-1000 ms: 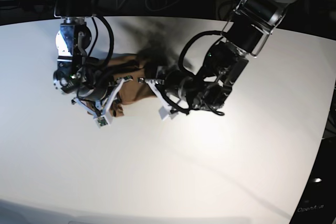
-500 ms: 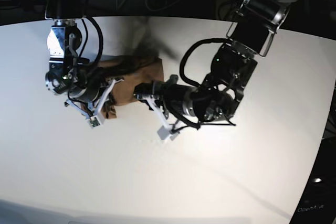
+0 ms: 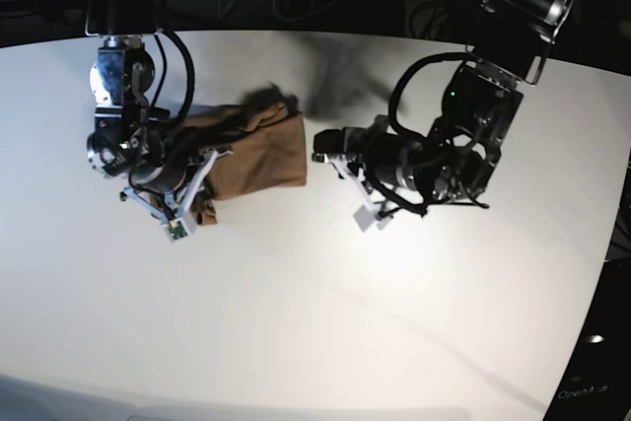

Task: Fold the T-shirt properly
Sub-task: 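Fold the held end with the right gripper toward the left gripper, then press the folded bundle down with both grippers and gather it together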

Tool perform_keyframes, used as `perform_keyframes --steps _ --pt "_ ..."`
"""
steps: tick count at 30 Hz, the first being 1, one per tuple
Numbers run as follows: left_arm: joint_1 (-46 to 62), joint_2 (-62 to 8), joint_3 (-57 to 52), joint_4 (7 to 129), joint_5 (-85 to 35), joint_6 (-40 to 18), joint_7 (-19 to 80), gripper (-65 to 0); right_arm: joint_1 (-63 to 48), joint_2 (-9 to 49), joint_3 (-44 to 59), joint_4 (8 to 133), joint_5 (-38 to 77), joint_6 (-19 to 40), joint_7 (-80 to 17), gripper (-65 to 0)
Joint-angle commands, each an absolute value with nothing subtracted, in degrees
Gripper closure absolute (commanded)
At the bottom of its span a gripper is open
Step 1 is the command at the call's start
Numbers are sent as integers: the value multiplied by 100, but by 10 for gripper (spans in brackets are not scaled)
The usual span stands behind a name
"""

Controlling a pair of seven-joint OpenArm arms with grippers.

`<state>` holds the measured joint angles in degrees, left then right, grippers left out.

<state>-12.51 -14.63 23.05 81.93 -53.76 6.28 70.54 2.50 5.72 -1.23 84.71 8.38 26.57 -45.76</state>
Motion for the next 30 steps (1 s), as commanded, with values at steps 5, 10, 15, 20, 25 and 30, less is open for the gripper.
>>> perform_keyframes --steps 5,10,15,20,25,30 --pt "-1393 -1305 2316 8251 -5473 611 6888 -18 251 321 -409 8523 13 2536 -4136 -15" --pt "-1437 -998 2316 7688 -4875 585 6888 -18 110 -40 -409 8523 -804 2527 -3785 -15" --pt "-1402 -708 2316 7574 -4189 558 6870 -18 -48 -391 -409 8532 -1719 2527 -3459 -13" --pt "-1402 -585 2316 7574 -4057 558 6870 -18 -224 -664 -409 8523 -2501 2527 -3055 -13" --pt "-1402 -620 2316 7574 -4048 558 6862 -18 -338 -796 -409 8523 -3064 2527 -2747 -13" --pt "-1402 -637 2316 7574 -4057 558 6888 -18 -330 -796 -444 8523 -3415 2440 -2712 -13"
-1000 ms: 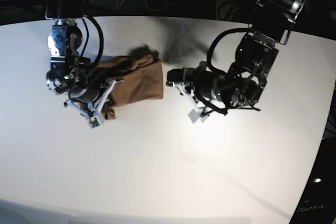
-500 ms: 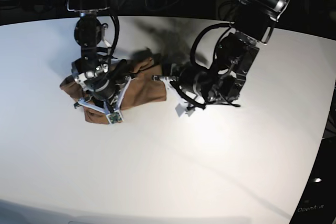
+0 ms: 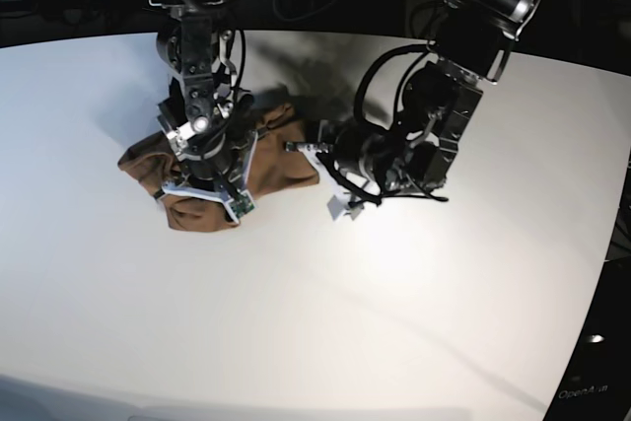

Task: Fold the T-shirt properly
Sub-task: 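Press the folded bundle down with both grippers and gather it together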

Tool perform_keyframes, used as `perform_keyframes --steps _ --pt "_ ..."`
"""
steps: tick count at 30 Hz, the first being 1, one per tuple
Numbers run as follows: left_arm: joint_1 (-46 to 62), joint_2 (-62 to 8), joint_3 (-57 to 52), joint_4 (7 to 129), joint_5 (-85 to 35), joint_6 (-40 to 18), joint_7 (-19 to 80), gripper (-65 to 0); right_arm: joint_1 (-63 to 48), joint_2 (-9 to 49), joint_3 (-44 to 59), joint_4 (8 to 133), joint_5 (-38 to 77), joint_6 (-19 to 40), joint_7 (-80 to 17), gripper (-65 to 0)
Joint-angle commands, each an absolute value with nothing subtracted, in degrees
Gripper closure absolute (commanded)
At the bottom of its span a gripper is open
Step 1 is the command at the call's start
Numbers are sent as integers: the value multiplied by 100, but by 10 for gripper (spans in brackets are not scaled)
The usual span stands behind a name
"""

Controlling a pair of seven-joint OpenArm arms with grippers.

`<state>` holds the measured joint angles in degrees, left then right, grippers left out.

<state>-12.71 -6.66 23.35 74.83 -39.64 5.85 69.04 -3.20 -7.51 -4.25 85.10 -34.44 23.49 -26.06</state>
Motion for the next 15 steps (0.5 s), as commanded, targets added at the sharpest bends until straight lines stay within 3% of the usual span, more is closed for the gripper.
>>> perform_keyframes --steps 1,15 --pt "-1402 -637 2316 7574 -4075 558 6897 -18 -321 -796 -541 8523 -3538 2431 -2686 -13" --pt "-1165 -813 2308 7662 -4119 558 6923 -18 84 -760 -963 8743 -4787 2422 -2598 -13"
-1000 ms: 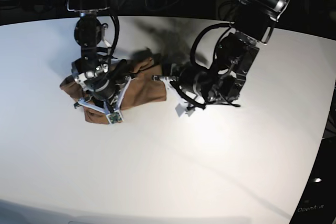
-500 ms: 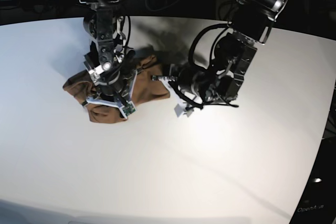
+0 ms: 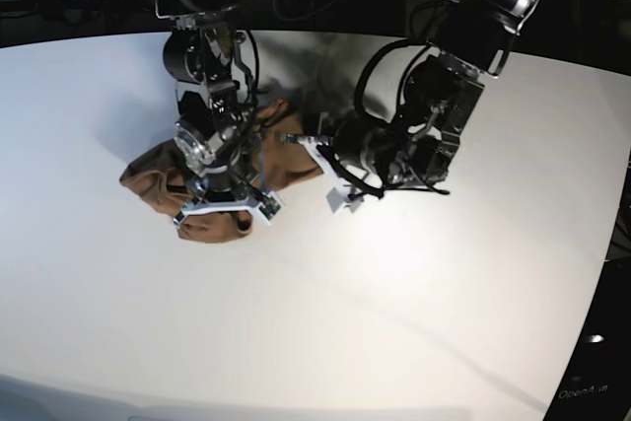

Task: Fold the T-shirt properly
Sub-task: 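Press the folded bundle down with both grippers and gather it together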

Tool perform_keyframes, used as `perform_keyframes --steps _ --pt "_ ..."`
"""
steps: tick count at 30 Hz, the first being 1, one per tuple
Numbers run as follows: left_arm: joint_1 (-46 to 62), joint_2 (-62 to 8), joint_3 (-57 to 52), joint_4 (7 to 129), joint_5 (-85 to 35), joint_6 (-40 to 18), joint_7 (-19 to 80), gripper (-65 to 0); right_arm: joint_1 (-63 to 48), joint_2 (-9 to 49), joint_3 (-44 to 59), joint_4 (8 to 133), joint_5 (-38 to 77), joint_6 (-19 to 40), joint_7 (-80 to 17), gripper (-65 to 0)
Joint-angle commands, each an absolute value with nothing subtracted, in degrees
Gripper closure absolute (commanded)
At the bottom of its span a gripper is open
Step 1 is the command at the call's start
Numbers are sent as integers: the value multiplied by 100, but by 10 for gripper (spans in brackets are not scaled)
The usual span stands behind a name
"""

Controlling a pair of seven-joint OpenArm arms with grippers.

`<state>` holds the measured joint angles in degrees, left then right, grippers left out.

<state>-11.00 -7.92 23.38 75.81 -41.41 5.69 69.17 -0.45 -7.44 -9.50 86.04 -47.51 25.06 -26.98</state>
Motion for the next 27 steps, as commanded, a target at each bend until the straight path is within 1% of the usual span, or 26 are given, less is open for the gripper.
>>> perform_keyframes --steps 1,4,6,9,15,23,27 --pt "-1156 -831 2290 7662 -4119 549 6923 -18 101 -708 -954 8857 -4813 2440 -2607 -13" --pt "-1103 -910 2281 7811 -4119 549 6923 -18 101 -567 -963 9191 -4936 2519 -2615 -13" --pt "-998 -1024 2264 7987 -4119 549 6923 -18 101 -576 -954 9314 -5156 2791 -2615 -13" --pt "-989 -1077 2255 8101 -4119 549 6923 -18 22 -602 -945 9534 -5376 2905 -2615 -13" --pt "-989 -1138 2255 8084 -4119 549 6905 -18 -505 -848 -1288 10176 -5789 3116 -2765 -13" --pt "-1007 -1165 2255 8084 -4119 549 6897 -18 -971 -848 -2457 10668 -6422 3116 -3582 -13" --pt "-1007 -1174 2255 8084 -4119 549 6905 -18 -971 -848 -2941 10668 -6484 3108 -4374 -13"
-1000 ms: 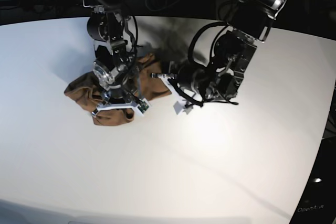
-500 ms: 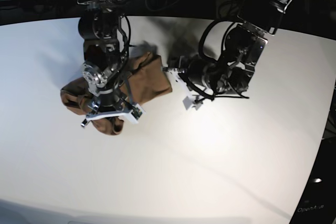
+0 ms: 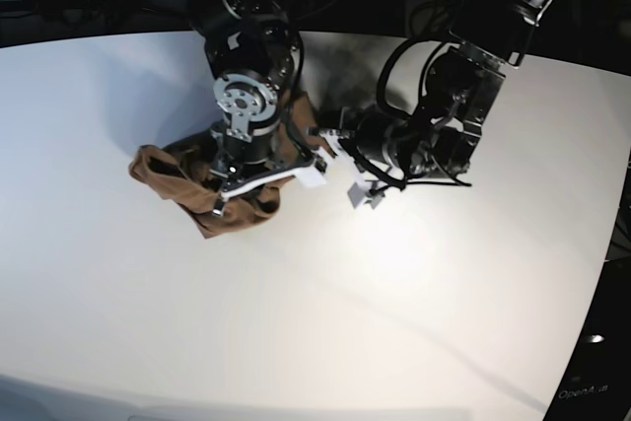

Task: Fold the T-shirt properly
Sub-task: 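Press the folded bundle down with both grippers and gather it together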

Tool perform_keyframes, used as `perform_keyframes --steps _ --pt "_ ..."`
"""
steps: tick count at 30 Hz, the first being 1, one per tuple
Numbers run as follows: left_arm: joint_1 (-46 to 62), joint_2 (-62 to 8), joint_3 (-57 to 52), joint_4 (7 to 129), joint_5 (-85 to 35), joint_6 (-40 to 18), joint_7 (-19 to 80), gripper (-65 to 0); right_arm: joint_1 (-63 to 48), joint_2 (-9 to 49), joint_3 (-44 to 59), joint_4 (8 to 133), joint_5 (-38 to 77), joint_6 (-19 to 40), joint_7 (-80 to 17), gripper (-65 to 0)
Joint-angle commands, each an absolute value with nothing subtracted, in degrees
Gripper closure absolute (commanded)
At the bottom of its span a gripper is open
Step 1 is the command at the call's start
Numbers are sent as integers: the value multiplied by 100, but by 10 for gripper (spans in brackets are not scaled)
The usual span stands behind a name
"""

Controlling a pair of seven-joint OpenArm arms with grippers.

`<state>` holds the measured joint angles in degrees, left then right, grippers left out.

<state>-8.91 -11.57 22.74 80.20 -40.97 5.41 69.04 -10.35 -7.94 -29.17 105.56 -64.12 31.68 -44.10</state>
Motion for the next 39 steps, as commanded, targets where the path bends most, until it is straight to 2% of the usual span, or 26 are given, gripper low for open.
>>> perform_keyframes --steps 1,6,10,19,24,31,35,39 --pt "-1007 -1174 2255 8084 -4110 549 6897 -18 -971 -848 -3046 10677 -6484 3108 -4497 -13" --pt "-1007 -1297 2255 8119 -4119 549 6914 -18 -980 -892 -3776 10756 -6484 3108 -5525 -13" --pt "-1007 -1657 2246 8127 -4215 549 6923 -18 -936 -900 -4365 10765 -6484 3108 -6105 -13" --pt "-1042 -2607 2246 8127 -5341 549 6862 -18 -945 -900 -4523 10756 -6475 3099 -6202 -13" --pt "-1042 -2563 2316 8127 -5385 549 6949 -18 -963 -900 -4505 10747 -6475 3099 -6211 -13" --pt "-1253 -2211 2914 8251 -5385 541 7943 -18 -954 -900 -4505 10730 -6475 3099 -6211 -13" --pt "-1376 -2141 3354 8585 -5385 541 8000 -18 -936 -900 -4505 10730 -6475 3099 -6202 -13" --pt "-1508 -1947 3697 8286 -5332 541 7960 -19 -936 -900 -4505 10747 -6475 3099 -6202 -13"
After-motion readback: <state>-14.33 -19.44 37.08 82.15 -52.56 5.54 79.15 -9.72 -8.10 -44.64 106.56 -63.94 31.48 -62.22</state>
